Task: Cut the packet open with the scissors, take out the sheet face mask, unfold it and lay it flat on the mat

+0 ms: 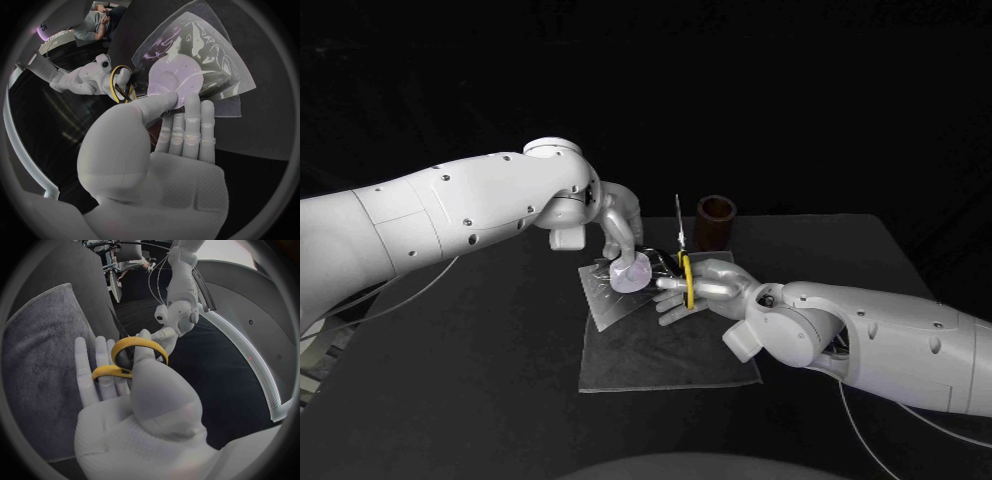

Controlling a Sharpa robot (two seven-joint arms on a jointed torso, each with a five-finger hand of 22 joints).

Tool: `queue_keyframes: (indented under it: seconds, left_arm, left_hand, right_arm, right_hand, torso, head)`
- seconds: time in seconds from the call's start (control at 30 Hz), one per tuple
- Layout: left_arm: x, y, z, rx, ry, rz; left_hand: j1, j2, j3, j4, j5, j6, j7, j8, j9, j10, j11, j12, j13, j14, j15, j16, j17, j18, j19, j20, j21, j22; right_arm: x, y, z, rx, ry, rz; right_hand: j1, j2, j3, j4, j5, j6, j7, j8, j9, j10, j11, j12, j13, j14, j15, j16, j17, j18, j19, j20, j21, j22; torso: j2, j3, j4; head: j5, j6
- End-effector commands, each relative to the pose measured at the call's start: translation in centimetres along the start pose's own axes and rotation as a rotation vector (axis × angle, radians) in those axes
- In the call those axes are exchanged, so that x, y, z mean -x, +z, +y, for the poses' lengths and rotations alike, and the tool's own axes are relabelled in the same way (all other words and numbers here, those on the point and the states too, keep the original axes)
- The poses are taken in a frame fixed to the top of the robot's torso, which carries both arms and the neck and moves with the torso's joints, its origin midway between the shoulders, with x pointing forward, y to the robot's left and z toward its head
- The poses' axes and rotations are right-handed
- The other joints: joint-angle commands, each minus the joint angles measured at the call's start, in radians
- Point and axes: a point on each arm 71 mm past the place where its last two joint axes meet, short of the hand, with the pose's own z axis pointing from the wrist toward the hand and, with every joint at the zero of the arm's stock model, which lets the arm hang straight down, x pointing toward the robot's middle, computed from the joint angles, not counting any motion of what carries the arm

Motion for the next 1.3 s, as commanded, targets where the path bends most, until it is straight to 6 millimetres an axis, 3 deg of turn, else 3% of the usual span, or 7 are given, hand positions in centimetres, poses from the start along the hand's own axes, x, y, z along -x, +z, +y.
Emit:
queue_keyframes:
  seconds: [0.03,0.23,0.4,0.5,0.8,1.1,1.3]
  left_arm:
    - [-0.10,0.04,-0.29,-0.007,0.008,0.005]
    - [-0.13,0.05,-0.43,-0.013,0.001,0.005]
    - [-0.19,0.07,-0.56,-0.018,-0.003,0.008]
    - [-0.23,0.07,-0.62,-0.021,-0.005,0.011]
    - [-0.43,0.03,-0.80,-0.033,-0.010,0.024]
    - [-0.66,0.00,-1.09,-0.043,-0.007,0.033]
    - [-0.62,-0.01,-1.03,-0.041,-0.009,0.031]
  left_hand:
    - [-0.001,0.007,0.006,0.000,0.003,0.006,0.001,0.005,0.001,0.092,-0.036,0.006,0.060,-0.002,-0.007,0.003,-0.001,0.014,0.003,-0.004,0.005,0.001]
    - [-0.001,0.007,0.006,0.000,0.003,0.006,0.001,0.005,0.001,0.092,-0.036,0.006,0.060,-0.002,-0.007,0.003,-0.001,0.014,0.003,-0.004,0.005,0.001]
    - [-0.001,0.007,0.006,0.000,0.003,0.006,0.001,0.005,0.001,0.092,-0.036,0.006,0.060,-0.002,-0.007,0.003,-0.001,0.014,0.003,-0.004,0.005,0.001]
    - [-0.001,0.007,0.006,0.000,0.003,0.006,0.001,0.005,0.001,0.092,-0.036,0.006,0.060,-0.002,-0.007,0.003,-0.001,0.014,0.003,-0.004,0.005,0.001]
    - [-0.003,0.007,0.007,0.000,0.003,0.005,0.001,0.004,0.003,0.091,-0.036,0.007,0.060,-0.003,-0.006,0.004,-0.002,0.014,0.003,-0.004,0.005,0.000]
    - [-0.003,0.007,0.007,0.000,0.003,0.005,0.001,0.004,0.003,0.091,-0.036,0.007,0.060,-0.003,-0.006,0.004,-0.002,0.014,0.003,-0.004,0.005,0.000]
    - [-0.003,0.007,0.007,0.000,0.003,0.005,0.001,0.004,0.003,0.091,-0.036,0.007,0.060,-0.003,-0.006,0.004,-0.002,0.014,0.003,-0.004,0.005,0.000]
  right_arm:
    - [0.12,0.10,0.16,0.005,0.011,-0.027]
    - [0.44,0.25,0.14,0.002,0.009,-0.068]
    - [0.53,0.38,0.13,0.001,0.003,-0.089]
    - [0.58,0.42,0.15,0.003,0.003,-0.101]
    - [0.82,0.42,0.20,0.012,0.025,-0.133]
    - [0.67,0.45,0.21,0.014,0.041,-0.120]
    - [0.20,0.46,0.17,0.007,0.042,-0.060]
  right_hand:
    - [0.046,0.071,0.038,-0.029,-0.005,0.038,0.031,0.010,-0.005,0.044,-0.024,0.013,0.001,0.046,-0.020,0.021,0.006,0.089,0.032,-0.018,0.021,0.008]
    - [0.149,0.060,0.278,-0.093,-0.007,0.172,-0.018,0.006,-0.039,0.184,-0.078,-0.001,-0.003,0.171,-0.078,0.052,0.018,0.079,0.089,-0.095,0.137,0.077]
    - [0.043,0.052,0.407,-0.232,-0.007,0.241,-0.037,-0.021,-0.066,0.277,-0.096,-0.041,-0.001,0.242,-0.096,0.041,0.023,0.058,0.012,-0.139,0.317,0.209]
    - [-0.037,0.057,0.485,-0.296,-0.012,0.256,-0.038,-0.033,-0.073,0.300,-0.100,-0.058,0.001,0.257,-0.103,0.034,0.030,0.049,-0.027,-0.141,0.382,0.259]
    - [-0.259,-0.088,0.946,-0.293,-0.010,0.276,-0.044,-0.036,-0.048,0.345,-0.106,-0.090,0.012,0.286,-0.110,0.012,0.086,0.068,-0.103,-0.125,0.529,0.366]
    - [-0.318,-0.135,1.038,-0.271,-0.007,0.261,-0.038,-0.028,-0.023,0.330,-0.099,-0.095,0.012,0.275,-0.100,-0.002,0.109,0.076,-0.125,-0.112,0.555,0.384]
    - [-0.385,-0.231,0.987,-0.233,0.005,0.200,-0.015,-0.053,-0.014,0.240,-0.074,-0.095,0.002,0.224,-0.072,-0.035,0.121,0.080,-0.157,-0.076,0.479,0.333]
  torso:
    - [0.000,0.0001,-0.0006]
    - [0.000,0.0006,-0.0009]
    - [0.000,0.0008,-0.0006]
    - [0.000,0.0007,-0.0007]
    - [0.000,0.0005,-0.0008]
    - [0.000,0.0006,-0.0004]
    - [0.000,0.0009,-0.0006]
  head:
    - [0.000,-0.001]
    - [0.001,0.000]
    - [0.000,-0.001]
    - [0.000,0.000]
    - [-0.003,0.001]
    - [-0.005,0.002]
    - [-0.004,0.003]
